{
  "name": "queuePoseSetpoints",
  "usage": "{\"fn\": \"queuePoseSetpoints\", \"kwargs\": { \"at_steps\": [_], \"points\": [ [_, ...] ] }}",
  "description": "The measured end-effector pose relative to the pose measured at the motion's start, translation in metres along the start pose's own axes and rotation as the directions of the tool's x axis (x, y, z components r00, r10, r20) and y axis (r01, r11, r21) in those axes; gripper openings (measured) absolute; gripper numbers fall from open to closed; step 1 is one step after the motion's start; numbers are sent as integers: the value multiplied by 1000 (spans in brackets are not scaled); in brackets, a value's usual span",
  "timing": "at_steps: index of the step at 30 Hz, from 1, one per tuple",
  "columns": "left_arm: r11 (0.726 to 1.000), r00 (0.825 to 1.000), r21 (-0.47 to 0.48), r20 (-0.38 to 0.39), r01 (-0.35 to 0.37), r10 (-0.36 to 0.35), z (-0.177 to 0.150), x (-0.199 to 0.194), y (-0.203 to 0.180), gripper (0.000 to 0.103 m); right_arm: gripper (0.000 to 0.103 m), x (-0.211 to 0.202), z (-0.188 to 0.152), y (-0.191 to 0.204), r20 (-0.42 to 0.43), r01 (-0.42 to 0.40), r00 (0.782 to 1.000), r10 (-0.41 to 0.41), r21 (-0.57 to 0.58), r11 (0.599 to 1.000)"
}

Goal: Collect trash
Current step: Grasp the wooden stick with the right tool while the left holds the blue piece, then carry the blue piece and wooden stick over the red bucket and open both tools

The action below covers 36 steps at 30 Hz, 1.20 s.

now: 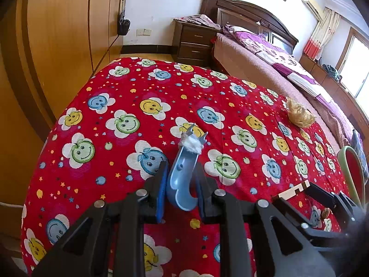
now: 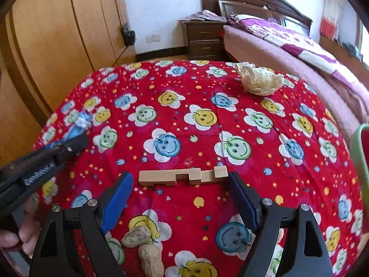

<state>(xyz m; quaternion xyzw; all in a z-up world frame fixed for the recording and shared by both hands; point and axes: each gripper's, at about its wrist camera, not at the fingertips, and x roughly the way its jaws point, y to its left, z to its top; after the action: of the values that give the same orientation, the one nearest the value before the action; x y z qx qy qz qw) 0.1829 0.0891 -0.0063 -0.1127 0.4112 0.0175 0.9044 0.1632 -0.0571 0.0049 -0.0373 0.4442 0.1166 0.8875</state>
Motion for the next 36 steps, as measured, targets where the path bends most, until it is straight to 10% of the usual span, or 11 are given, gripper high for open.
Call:
{"fn": "queuePoseSetpoints", "kwargs": {
  "at_steps": [36],
  "points": [
    [994,993,49,61,95,-97,-3,-47,-43,22,78,-106,-41,-94,176,-57,984,16,231,971]
  ]
}}
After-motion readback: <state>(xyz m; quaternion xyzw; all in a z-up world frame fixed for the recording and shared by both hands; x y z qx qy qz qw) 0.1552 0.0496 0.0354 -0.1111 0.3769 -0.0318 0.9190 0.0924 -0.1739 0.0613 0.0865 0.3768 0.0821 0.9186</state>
